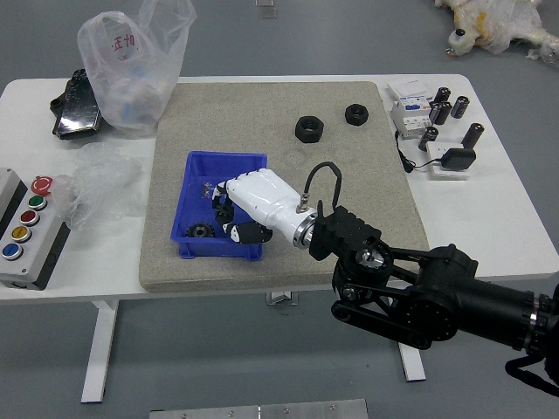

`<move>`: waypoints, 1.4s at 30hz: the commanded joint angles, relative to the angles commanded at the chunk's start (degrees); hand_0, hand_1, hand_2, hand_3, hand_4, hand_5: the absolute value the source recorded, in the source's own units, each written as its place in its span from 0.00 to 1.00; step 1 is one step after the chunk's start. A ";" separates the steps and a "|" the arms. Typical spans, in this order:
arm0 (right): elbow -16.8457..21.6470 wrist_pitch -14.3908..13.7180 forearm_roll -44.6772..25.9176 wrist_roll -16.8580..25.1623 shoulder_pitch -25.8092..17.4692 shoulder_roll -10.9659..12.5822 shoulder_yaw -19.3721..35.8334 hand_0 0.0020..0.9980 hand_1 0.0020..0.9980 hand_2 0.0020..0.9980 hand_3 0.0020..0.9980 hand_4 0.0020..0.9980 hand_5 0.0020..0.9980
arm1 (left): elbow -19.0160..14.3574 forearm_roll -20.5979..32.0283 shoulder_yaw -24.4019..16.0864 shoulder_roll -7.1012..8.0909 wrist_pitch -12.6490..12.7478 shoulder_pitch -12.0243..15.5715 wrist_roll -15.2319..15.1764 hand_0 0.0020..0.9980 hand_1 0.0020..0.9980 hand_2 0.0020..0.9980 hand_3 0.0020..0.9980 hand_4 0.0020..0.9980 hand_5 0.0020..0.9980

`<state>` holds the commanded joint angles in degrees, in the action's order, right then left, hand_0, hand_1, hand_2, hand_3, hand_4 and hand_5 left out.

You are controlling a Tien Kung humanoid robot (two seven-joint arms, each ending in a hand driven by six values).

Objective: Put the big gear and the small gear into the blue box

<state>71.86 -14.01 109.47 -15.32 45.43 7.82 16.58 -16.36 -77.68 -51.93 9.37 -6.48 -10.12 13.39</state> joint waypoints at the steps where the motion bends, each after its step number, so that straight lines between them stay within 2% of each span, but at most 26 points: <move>1: 0.11 0.14 -0.04 -0.10 -0.08 0.03 0.08 0.65 0.76 0.82 0.84 0.77 0.38 | -0.01 -0.01 -0.01 0.00 -0.01 0.00 0.02 0.67 0.56 0.53 0.65 0.74 0.39; 6: 0.90 0.14 -0.18 -0.19 -0.50 0.60 2.07 0.65 0.76 0.82 0.84 0.77 0.38 | -0.01 0.06 0.00 0.05 0.00 0.11 0.04 0.67 0.56 0.53 0.65 0.74 0.39; 7: 1.13 0.08 -0.23 -0.15 -0.59 0.82 2.66 0.66 0.77 0.82 0.85 0.83 0.42 | -0.01 0.08 0.02 0.07 0.01 0.12 0.02 0.67 0.56 0.53 0.65 0.74 0.39; 10: 2.17 -0.49 -0.81 0.26 -1.19 1.65 4.98 0.66 0.77 0.82 0.85 0.83 0.42 | 0.00 0.27 0.17 0.10 0.06 0.10 -0.06 0.67 0.56 0.53 0.65 0.74 0.39; 12: 3.90 -1.70 -3.41 1.46 -2.42 2.75 7.64 0.66 0.77 0.82 0.85 0.83 0.42 | 0.01 0.59 0.41 0.04 0.14 0.09 -0.14 0.67 0.56 0.53 0.65 0.74 0.39; 13: 4.85 -2.35 -4.86 2.29 -3.22 3.38 9.00 0.60 0.72 0.76 0.80 0.82 0.43 | 0.02 0.79 0.57 0.00 0.18 0.11 -0.19 0.67 0.56 0.53 0.65 0.74 0.39; 18: 8.02 -3.95 -14.17 7.81 -8.07 6.82 16.42 0.60 0.72 0.76 0.80 0.82 0.43 | 0.12 1.31 0.90 -0.09 0.42 0.30 -0.39 0.67 0.56 0.53 0.65 0.74 0.39; 19: 8.32 -3.65 -16.23 9.26 -9.29 7.68 18.13 0.60 0.72 0.76 0.80 0.82 0.43 | 0.16 1.48 1.01 -0.06 0.52 0.35 -0.48 0.67 0.56 0.53 0.65 0.74 0.39; 20: 8.54 -3.13 -18.48 10.86 -10.59 8.54 19.98 0.56 0.67 0.72 0.71 0.81 0.43 | 0.20 1.64 1.12 -0.04 0.61 0.40 -0.57 0.67 0.56 0.53 0.65 0.74 0.39; 25: 8.31 1.55 -29.68 18.71 -17.23 11.82 28.87 0.56 0.67 0.72 0.71 0.81 0.43 | 0.46 1.92 1.33 0.03 1.00 0.61 -1.01 0.67 0.56 0.53 0.65 0.74 0.39; 26: 8.35 2.60 -31.60 20.01 -18.51 12.38 30.31 0.57 0.65 0.71 0.68 0.80 0.46 | 0.51 1.99 1.43 0.01 1.05 0.63 -1.12 0.67 0.56 0.53 0.65 0.74 0.39; 30: 8.81 7.03 -41.09 25.72 -24.82 13.98 36.72 0.57 0.65 0.71 0.68 0.80 0.46 | 0.72 2.13 1.74 -0.10 1.25 0.66 -1.60 0.67 0.56 0.53 0.65 0.74 0.39; 31: 8.89 7.54 -42.81 26.59 -25.89 14.09 37.73 0.64 0.67 0.72 0.69 0.83 0.55 | 0.76 2.11 1.77 -0.12 1.27 0.67 -1.68 0.67 0.56 0.53 0.65 0.74 0.39; 32: 8.98 8.10 -45.21 27.73 -27.34 14.16 39.08 0.64 0.67 0.72 0.69 0.83 0.55 | 0.80 2.06 1.80 -0.14 1.29 0.68 -1.79 0.67 0.56 0.53 0.65 0.74 0.39; 36: 9.27 9.10 -52.89 29.67 -31.56 14.03 43.23 0.64 0.67 0.72 0.69 0.83 0.55 | 0.97 2.27 2.38 -0.08 1.38 0.44 -2.40 0.67 0.56 0.53 0.65 0.74 0.39; 42: 10.08 8.99 -61.58 29.75 -33.09 14.11 46.91 0.63 0.67 0.72 0.69 0.83 0.53 | 0.99 4.38 4.82 0.15 1.55 -0.62 -3.52 0.67 0.56 0.53 0.65 0.74 0.39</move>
<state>81.94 -5.02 47.89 14.43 12.34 21.93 63.49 -15.37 -73.31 -47.12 9.52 -4.93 -10.74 9.87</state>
